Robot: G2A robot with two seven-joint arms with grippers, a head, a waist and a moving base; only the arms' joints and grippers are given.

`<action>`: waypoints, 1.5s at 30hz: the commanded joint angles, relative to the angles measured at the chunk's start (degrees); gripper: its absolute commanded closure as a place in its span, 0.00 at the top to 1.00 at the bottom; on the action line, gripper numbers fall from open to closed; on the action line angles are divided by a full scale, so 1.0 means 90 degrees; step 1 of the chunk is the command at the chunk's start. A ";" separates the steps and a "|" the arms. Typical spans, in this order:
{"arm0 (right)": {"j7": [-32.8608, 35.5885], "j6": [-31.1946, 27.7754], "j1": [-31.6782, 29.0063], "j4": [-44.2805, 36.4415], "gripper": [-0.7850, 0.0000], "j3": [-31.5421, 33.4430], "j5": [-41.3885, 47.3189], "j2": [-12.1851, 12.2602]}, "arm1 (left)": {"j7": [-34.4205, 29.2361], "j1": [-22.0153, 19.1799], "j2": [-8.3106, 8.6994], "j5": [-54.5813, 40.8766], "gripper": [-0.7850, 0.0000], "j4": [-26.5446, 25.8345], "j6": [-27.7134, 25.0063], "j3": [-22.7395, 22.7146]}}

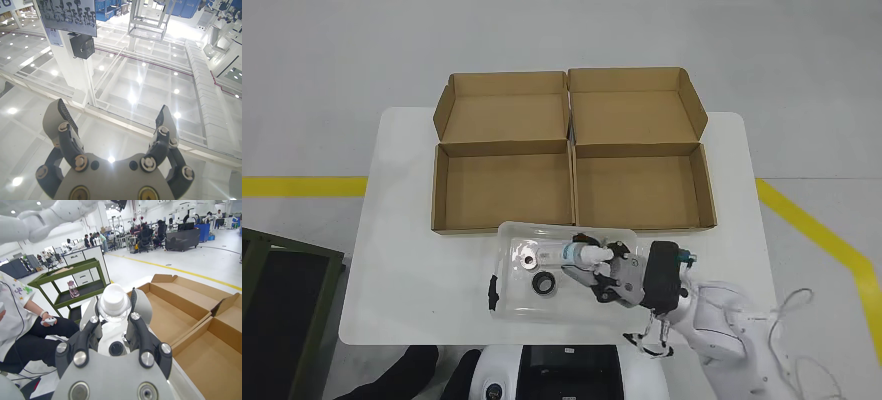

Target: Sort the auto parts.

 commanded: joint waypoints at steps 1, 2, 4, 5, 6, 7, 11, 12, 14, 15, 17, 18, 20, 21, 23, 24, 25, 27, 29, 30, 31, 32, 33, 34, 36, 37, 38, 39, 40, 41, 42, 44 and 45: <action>-0.0003 0.0016 0.0096 -0.0036 0.00 0.0019 0.0143 0.0004 | 0.0000 0.0000 0.0000 0.0000 1.00 0.0000 0.0000 0.0000; -0.0004 0.0031 0.0124 -0.0047 0.00 0.0029 0.0164 0.0005 | 0.0000 0.0000 0.0000 0.0000 1.00 0.0000 0.0000 0.0000; -0.0116 0.0117 0.0207 -0.0093 0.00 0.0085 0.0311 0.0002 | 0.0000 0.0000 0.0000 0.0000 1.00 0.0000 0.0000 0.0000; -0.0195 0.0156 0.0238 -0.0106 0.00 0.0114 0.0436 -0.0001 | 0.0000 0.0000 0.0000 0.0000 1.00 0.0000 0.0000 0.0000; -0.0243 0.0192 0.0273 -0.0125 0.00 0.0157 0.0517 0.0000 | 0.0000 0.0000 0.0000 0.0000 1.00 0.0000 0.0000 0.0000; -0.0291 0.0246 0.0303 -0.0155 0.00 0.0212 0.0560 0.0001 | 0.0000 0.0000 0.0000 0.0000 1.00 0.0000 0.0000 0.0000; -0.0426 0.0387 0.0376 -0.0316 0.00 0.0406 0.0610 0.0009 | 0.0000 0.0000 0.0000 0.0000 1.00 0.0000 0.0000 0.0000; -0.0458 0.0405 0.0381 -0.0371 0.00 0.0439 0.0636 0.0011 | 0.0000 0.0000 0.0000 0.0000 1.00 0.0000 0.0000 0.0000; -0.0530 0.0430 0.0387 -0.0458 0.00 0.0501 0.0703 0.0014 | 0.0000 0.0000 0.0000 0.0000 1.00 0.0000 0.0000 0.0000; -0.0590 0.0443 0.0384 -0.0485 0.00 0.0527 0.0762 0.0014 | 0.0000 0.0000 0.0000 0.0000 1.00 0.0000 0.0000 0.0000; -0.0698 0.0427 0.0378 -0.0528 0.00 0.0561 0.0897 0.0014 | 0.0000 0.0000 0.0000 0.0000 1.00 0.0000 0.0000 0.0000; -0.0727 0.0406 0.0379 -0.0546 0.00 0.0574 0.0948 0.0015 | 0.0000 0.0000 0.0000 0.0000 1.00 0.0000 0.0000 0.0000; -0.0736 0.0389 0.0385 -0.0579 0.00 0.0606 0.0972 0.0020 | 0.0000 0.0000 0.0000 0.0000 1.00 0.0000 0.0000 0.0000; -0.0741 0.0385 0.0386 -0.0596 0.00 0.0611 0.0978 0.0021 | 0.0000 0.0000 0.0000 0.0000 1.00 0.0000 0.0000 0.0000; -0.0739 0.0383 0.0388 -0.0609 0.00 0.0613 0.0985 0.0024 | 0.0000 0.0000 0.0000 0.0000 1.00 0.0000 0.0000 0.0000; -0.0744 0.0386 0.0393 -0.0614 0.00 0.0614 0.0987 0.0024 | 0.0000 0.0000 0.0000 0.0000 1.00 0.0000 0.0000 0.0000; -0.0761 0.0387 0.0397 -0.0618 0.00 0.0612 0.1002 0.0024 | 0.0000 0.0000 0.0000 0.0000 1.00 0.0000 0.0000 0.0000; -0.0782 0.0402 0.0408 -0.0627 0.00 0.0621 0.0996 0.0025 | 0.0000 0.0000 0.0000 0.0000 1.00 0.0000 0.0000 0.0000; -0.0799 0.0406 0.0414 -0.0654 0.00 0.0636 0.0984 0.0026 | 0.0000 0.0000 0.0000 0.0000 1.00 0.0000 0.0000 0.0000; -0.0811 0.0405 0.0417 -0.0671 0.00 0.0651 0.0967 0.0028 | 0.0000 0.0000 0.0000 0.0000 1.00 0.0000 0.0000 0.0000; -0.0835 0.0402 0.0419 -0.0688 0.00 0.0666 0.0957 0.0029 | 0.0000 0.0000 0.0000 0.0000 1.00 0.0000 0.0000 0.0000; -0.0858 0.0396 0.0418 -0.0698 0.00 0.0678 0.0948 0.0030 | 0.0000 0.0000 0.0000 0.0000 1.00 0.0000 0.0000 0.0000; -0.0872 0.0390 0.0417 -0.0704 0.00 0.0689 0.0929 0.0031 | 0.0000 0.0000 0.0000 0.0000 1.00 0.0000 0.0000 0.0000; -0.0865 0.0386 0.0421 -0.0707 0.00 0.0706 0.0874 0.0034 | 0.0000 0.0000 0.0000 0.0000 1.00 0.0000 0.0000 0.0000; -0.0753 0.0448 0.0420 -0.0661 0.00 0.0745 0.0630 0.0043 | 0.0000 0.0000 0.0000 0.0000 1.00 0.0000 0.0000 0.0000; -0.0661 0.0494 0.0417 -0.0612 0.00 0.0746 0.0450 0.0048 | 0.0000 0.0000 0.0000 0.0000 1.00 0.0000 0.0000 0.0000; -0.0613 0.0536 0.0411 -0.0551 0.00 0.0722 0.0326 0.0050 | 0.0000 0.0000 0.0000 0.0000 1.00 0.0000 0.0000 0.0000; -0.0611 0.0572 0.0405 -0.0471 0.00 0.0689 0.0245 0.0049 | 0.0000 0.0000 0.0000 0.0000 1.00 0.0000 0.0000 0.0000; -0.0586 0.0590 0.0403 -0.0398 0.00 0.0657 0.0132 0.0049 | 0.0000 0.0000 0.0000 0.0000 1.00 0.0000 0.0000 0.0000; -0.0561 0.0620 0.0400 -0.0332 0.00 0.0631 -0.0001 0.0051 | 0.0000 0.0000 0.0000 0.0000 1.00 0.0000 0.0000 0.0000; -0.0552 0.0644 0.0391 -0.0286 0.00 0.0609 -0.0073 0.0051 | 0.0000 0.0000 0.0000 0.0000 1.00 0.0000 0.0000 0.0000; -0.0549 0.0688 0.0362 -0.0135 0.00 0.0539 -0.0261 0.0051 | 0.0000 0.0000 0.0000 0.0000 1.00 0.0000 0.0000 0.0000; -0.0522 0.0722 0.0357 -0.0051 0.00 0.0529 -0.0357 0.0054 | 0.0000 0.0000 0.0000 0.0000 1.00 0.0000 0.0000 0.0000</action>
